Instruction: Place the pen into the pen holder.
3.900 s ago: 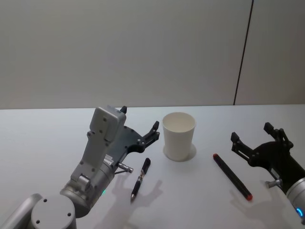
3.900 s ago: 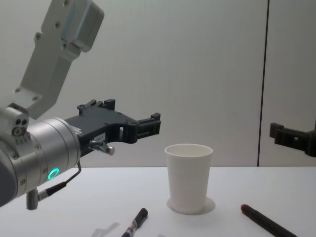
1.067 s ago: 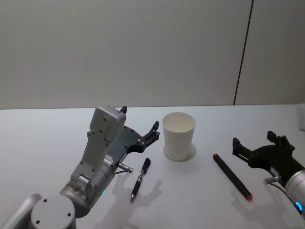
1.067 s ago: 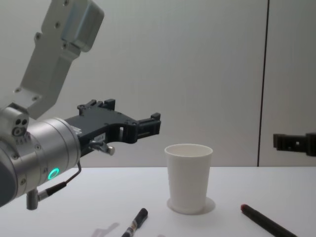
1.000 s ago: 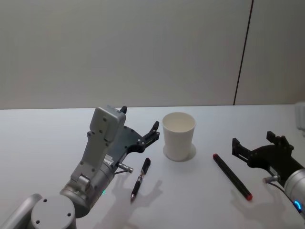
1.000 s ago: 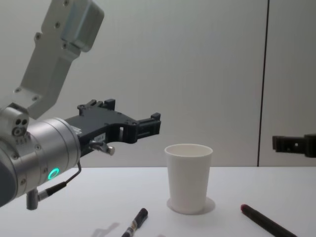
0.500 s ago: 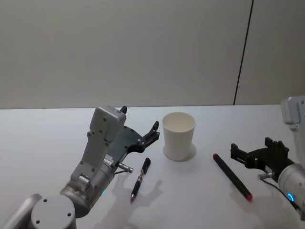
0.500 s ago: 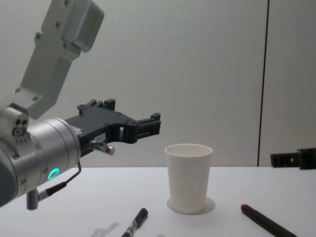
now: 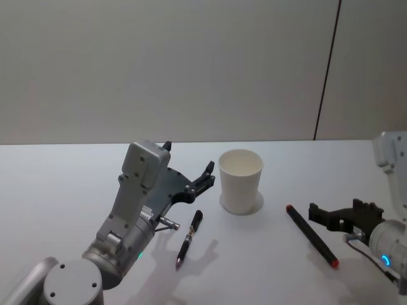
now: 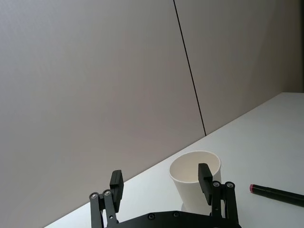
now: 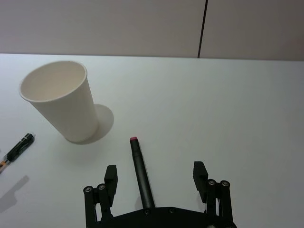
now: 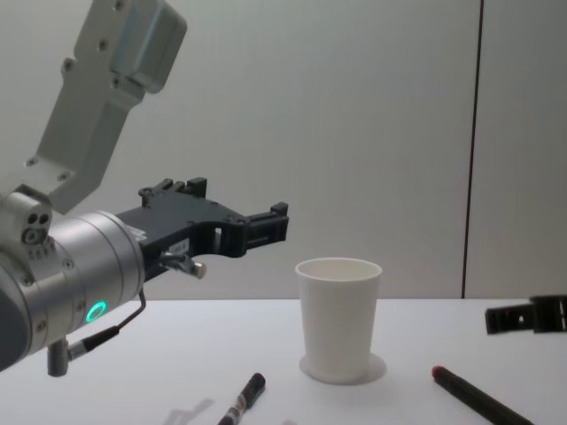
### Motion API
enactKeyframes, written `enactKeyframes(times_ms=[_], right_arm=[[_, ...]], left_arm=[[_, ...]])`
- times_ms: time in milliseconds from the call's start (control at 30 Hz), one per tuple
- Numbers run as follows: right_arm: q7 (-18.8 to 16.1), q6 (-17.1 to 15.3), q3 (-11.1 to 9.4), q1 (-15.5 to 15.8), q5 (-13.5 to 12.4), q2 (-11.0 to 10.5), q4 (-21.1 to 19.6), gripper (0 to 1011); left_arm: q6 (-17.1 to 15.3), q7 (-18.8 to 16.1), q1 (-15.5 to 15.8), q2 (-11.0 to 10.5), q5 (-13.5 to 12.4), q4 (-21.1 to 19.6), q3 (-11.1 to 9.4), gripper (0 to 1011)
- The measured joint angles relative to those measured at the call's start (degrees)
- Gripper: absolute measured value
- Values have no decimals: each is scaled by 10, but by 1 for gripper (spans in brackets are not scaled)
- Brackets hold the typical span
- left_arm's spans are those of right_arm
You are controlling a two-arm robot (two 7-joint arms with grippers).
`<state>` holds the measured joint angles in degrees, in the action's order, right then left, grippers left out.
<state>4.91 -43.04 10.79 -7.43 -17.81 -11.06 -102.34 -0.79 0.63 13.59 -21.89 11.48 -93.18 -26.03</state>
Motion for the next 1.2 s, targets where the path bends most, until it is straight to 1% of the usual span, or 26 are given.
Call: enactKeyframes(times_ms=[167, 300, 433, 700, 1200], right_arm=[[-3, -17, -4, -5, -11, 4, 13, 1002], [-13, -36, -7, -11, -21, 7, 30, 1002], [-22, -46, -7, -15, -24, 9, 44, 1002], [-40, -61, -7, -24, -22, 12, 71, 1002], [-62, -67, -6, -36, -13, 16, 99, 1002]], left_arm=[[0, 0, 0, 0, 0, 0, 0, 1004], [0, 0, 0, 0, 0, 0, 0, 1004], [0, 0, 0, 0, 0, 0, 0, 1004], [0, 0, 0, 0, 0, 0, 0, 1004], [0, 0, 0, 0, 0, 0, 0, 1004]])
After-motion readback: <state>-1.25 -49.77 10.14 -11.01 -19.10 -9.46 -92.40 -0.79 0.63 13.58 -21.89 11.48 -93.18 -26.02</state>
